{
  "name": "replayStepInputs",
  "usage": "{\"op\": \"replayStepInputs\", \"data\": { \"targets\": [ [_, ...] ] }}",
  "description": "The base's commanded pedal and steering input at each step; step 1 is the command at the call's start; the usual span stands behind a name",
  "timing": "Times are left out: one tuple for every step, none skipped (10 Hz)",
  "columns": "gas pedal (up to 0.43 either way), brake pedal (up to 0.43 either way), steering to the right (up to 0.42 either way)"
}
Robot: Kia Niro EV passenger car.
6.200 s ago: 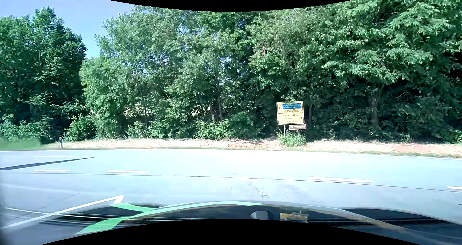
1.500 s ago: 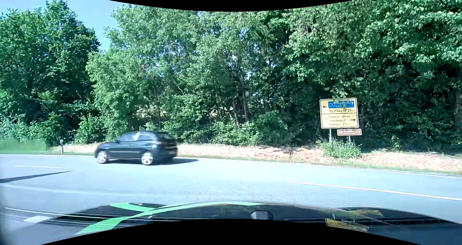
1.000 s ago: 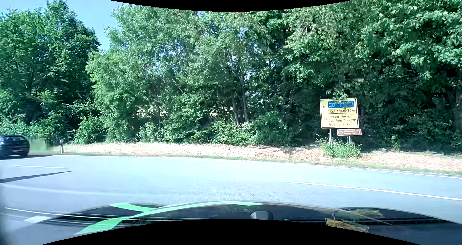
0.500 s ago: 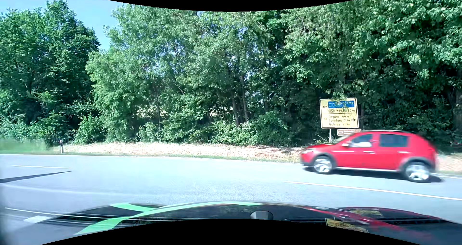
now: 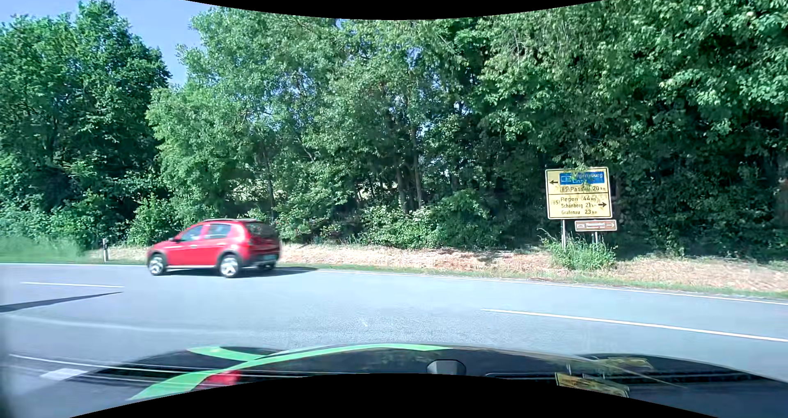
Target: Follow the waypoints while adhering to traffic rules and regulations
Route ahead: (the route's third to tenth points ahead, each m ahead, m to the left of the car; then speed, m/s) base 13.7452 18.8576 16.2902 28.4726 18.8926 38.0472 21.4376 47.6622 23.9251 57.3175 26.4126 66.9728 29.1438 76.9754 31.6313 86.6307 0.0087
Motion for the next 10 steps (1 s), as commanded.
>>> {"op": "replayStepInputs", "data": {
  "targets": [
    [0.0,0.195,-0.137],
    [0.0,0.189,-0.137],
    [0.0,0.189,-0.137],
    [0.0,0.195,-0.137],
    [0.0,0.195,-0.137],
    [0.0,0.189,-0.137],
    [0.0,0.189,-0.137],
    [0.0,0.189,-0.137],
    [0.0,0.189,-0.137],
    [0.0,0.189,-0.137]
  ]
}}
